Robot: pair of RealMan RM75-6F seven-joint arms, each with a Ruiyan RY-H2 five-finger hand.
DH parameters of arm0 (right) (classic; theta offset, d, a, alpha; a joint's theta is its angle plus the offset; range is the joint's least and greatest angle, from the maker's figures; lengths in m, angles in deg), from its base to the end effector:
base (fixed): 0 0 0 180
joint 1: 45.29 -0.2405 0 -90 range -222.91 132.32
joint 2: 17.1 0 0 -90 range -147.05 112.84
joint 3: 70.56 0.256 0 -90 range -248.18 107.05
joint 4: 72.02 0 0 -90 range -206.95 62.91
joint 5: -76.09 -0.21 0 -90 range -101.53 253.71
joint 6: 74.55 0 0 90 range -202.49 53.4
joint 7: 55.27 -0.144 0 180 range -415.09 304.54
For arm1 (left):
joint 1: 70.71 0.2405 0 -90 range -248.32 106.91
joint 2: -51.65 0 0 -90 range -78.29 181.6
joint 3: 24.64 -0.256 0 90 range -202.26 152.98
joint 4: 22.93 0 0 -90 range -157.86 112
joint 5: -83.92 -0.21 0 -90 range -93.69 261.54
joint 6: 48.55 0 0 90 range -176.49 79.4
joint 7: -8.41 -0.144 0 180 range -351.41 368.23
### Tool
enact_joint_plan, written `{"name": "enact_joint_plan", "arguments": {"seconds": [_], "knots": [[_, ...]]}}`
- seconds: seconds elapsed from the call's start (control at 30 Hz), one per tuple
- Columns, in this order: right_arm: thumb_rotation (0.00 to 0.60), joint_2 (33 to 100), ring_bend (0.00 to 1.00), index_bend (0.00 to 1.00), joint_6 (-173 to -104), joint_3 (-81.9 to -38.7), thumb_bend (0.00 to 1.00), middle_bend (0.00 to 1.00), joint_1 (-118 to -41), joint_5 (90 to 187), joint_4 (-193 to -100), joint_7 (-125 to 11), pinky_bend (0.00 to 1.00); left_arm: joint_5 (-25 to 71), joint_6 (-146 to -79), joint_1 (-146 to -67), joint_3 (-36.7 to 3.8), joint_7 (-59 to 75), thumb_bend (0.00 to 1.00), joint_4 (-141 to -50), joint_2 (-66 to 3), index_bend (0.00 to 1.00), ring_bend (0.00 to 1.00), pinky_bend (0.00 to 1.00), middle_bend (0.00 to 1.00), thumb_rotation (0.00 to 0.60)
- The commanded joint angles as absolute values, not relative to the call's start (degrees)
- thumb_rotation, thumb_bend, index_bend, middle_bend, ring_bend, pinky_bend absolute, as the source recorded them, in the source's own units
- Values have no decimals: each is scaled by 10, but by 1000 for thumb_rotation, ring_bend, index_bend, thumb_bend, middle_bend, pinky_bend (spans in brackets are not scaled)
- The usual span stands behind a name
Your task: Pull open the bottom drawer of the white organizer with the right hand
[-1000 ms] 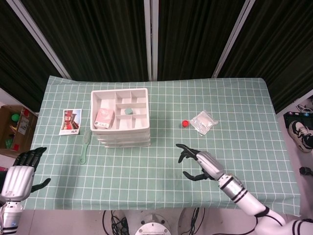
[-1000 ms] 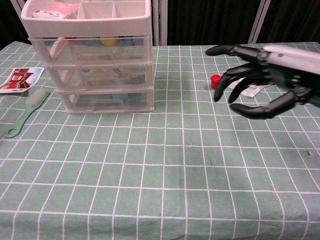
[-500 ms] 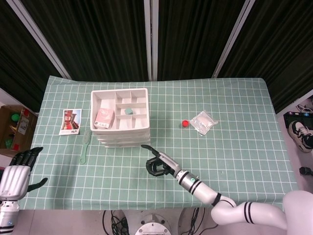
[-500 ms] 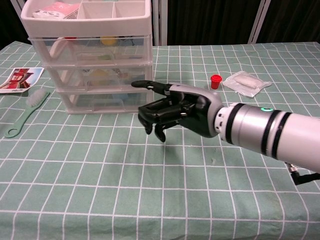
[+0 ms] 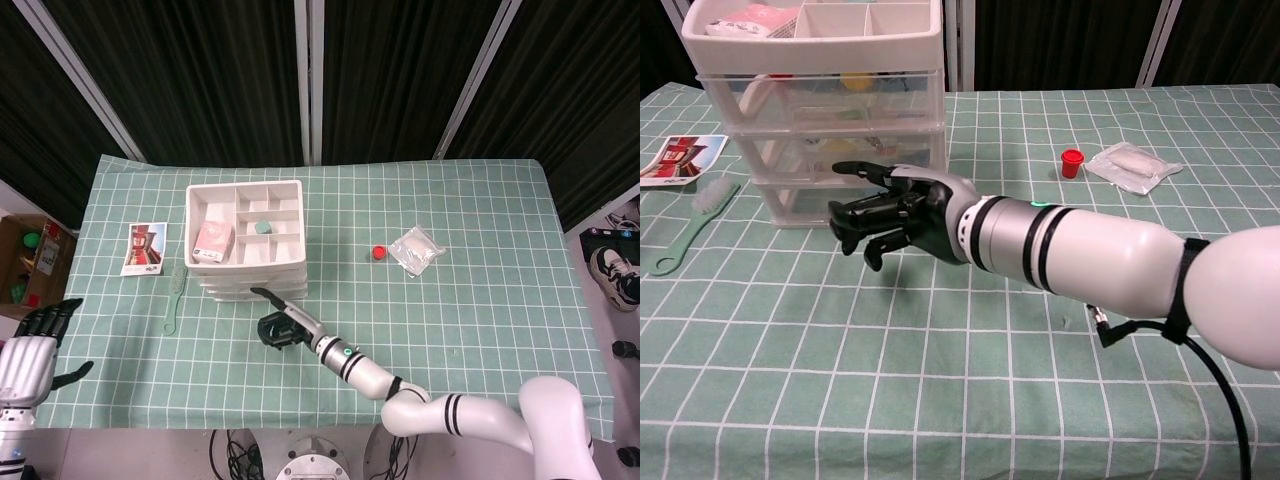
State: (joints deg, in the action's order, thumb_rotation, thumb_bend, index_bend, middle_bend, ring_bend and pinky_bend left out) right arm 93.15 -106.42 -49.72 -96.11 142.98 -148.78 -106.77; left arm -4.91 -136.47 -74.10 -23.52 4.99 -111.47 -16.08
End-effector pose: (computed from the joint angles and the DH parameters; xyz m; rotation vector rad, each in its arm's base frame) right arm -0.0168 -0.3024 -0.1388 -1.2814 2.4288 -1.2305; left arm -0.3158 0.1670 0.1443 -1.4204 -0.8362 -0.8769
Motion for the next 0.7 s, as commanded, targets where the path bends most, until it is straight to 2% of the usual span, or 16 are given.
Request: {"name": "enact_joint_plan", "arguments": {"seconds": [0.03, 0.57, 0.7], "knots": [[600, 942, 590, 0, -1055, -488, 477, 644, -971, 1422, -1476, -1059, 719, -48, -1364, -742, -235, 52, 104, -1113, -161, 130, 157, 188, 162, 600], [600, 982, 590, 0, -1019, -449, 486, 643, -1003, 1406, -1418, -1047, 719, -44, -1364, -740, -234, 59, 104, -1106, -161, 130, 158, 188, 162, 600], [600, 984, 590, 58, -1013, -445, 511, 646, -1003, 1409, -1416, -1048, 719, -44, -1365, -740, -234, 58, 104, -1108, -160, 130, 158, 188, 162, 600]]}}
